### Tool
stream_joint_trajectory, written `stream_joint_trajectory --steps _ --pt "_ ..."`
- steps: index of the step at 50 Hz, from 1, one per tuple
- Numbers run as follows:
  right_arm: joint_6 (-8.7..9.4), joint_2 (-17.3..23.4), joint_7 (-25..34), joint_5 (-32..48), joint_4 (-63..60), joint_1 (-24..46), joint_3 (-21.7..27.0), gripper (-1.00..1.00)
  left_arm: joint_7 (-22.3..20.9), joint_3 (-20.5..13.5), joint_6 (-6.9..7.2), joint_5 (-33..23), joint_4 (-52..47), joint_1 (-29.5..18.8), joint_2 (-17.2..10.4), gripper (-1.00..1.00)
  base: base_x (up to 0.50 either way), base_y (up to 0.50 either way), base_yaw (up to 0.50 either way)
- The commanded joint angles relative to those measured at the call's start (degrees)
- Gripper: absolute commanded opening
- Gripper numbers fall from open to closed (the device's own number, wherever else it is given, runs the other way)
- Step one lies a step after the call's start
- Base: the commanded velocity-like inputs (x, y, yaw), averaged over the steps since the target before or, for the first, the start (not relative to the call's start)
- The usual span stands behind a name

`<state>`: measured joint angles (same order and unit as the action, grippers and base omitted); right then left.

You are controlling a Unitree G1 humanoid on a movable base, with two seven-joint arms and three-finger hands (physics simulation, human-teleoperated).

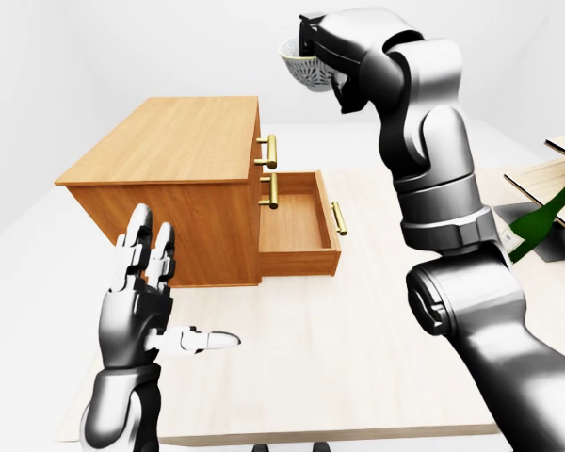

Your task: Put the bowl on top of the cabinet.

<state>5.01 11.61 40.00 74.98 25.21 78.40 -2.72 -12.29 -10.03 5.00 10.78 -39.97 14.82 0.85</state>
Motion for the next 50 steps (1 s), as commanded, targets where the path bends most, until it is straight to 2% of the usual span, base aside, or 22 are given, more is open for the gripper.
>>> stream_joint_trajectory --steps 1,3,5,11,22,32,50 --pt "-2.02 -0.77 0.0 -2.78 17.24 13.72 0.4 -1.0 1.27 0.86 0.0 -0.93 3.77 -1.81 -0.07 1.0 0.0 0.0 0.0" --pt "-2.96 -1.85 0.0 -4.34 19.18 15.27 0.65 -1.0 1.27 0.79 0.0 -0.9 4.15 -1.93 -0.08 1.0 0.0 0.0 0.0" --pt "-3.0 -2.21 0.0 -4.55 21.1 16.4 0.31 -1.0 1.38 0.66 0.0 -0.83 4.2 -2.15 -0.16 1.0 0.0 0.0 0.0" --pt "-5.98 -4.16 0.0 -6.64 27.19 21.31 -0.27 -1.0 1.43 0.63 0.0 -0.83 4.48 -2.25 -0.22 1.0 0.0 0.0 0.0" --pt "-9.89 -6.54 0.0 -8.64 34.97 27.21 -1.11 -1.0 1.33 1.0 0.0 -1.09 4.21 -1.8 -0.04 1.0 0.0 0.0 0.0" --pt "-10.01 -8.41 0.0 -9.85 38.32 30.73 -1.46 -1.0 0.88 0.94 0.0 -1.32 7.43 -1.79 0.04 1.0 0.0 0.0 0.0" --pt "-10.01 -9.69 0.0 -10.54 38.54 28.96 -1.78 -1.0 1.07 1.53 0.0 -1.28 9.05 -1.53 -0.16 1.0 0.0 0.0 0.0"
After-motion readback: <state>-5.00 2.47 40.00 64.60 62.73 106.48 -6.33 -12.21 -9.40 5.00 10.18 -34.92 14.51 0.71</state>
